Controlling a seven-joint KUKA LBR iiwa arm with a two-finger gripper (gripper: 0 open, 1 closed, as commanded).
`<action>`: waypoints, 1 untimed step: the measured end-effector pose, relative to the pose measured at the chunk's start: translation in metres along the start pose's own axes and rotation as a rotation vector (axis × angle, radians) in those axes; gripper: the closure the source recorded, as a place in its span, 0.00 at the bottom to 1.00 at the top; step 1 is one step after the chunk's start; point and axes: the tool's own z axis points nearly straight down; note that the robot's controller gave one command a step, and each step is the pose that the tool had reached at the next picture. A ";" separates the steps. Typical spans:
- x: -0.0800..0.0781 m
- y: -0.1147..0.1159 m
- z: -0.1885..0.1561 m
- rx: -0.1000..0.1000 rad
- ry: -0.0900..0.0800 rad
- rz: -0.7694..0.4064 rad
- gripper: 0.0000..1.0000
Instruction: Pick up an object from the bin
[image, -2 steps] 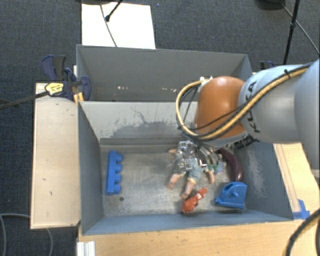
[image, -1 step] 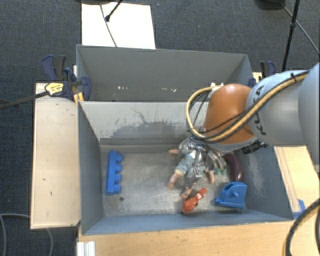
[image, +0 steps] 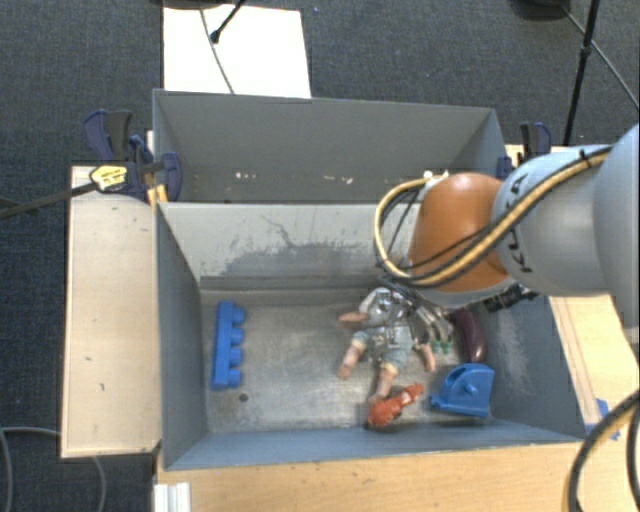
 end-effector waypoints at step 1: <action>0.000 0.000 0.000 0.000 0.000 0.001 1.00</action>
Offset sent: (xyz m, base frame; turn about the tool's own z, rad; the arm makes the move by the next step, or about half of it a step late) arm 0.0071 0.0104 0.1525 -0.0165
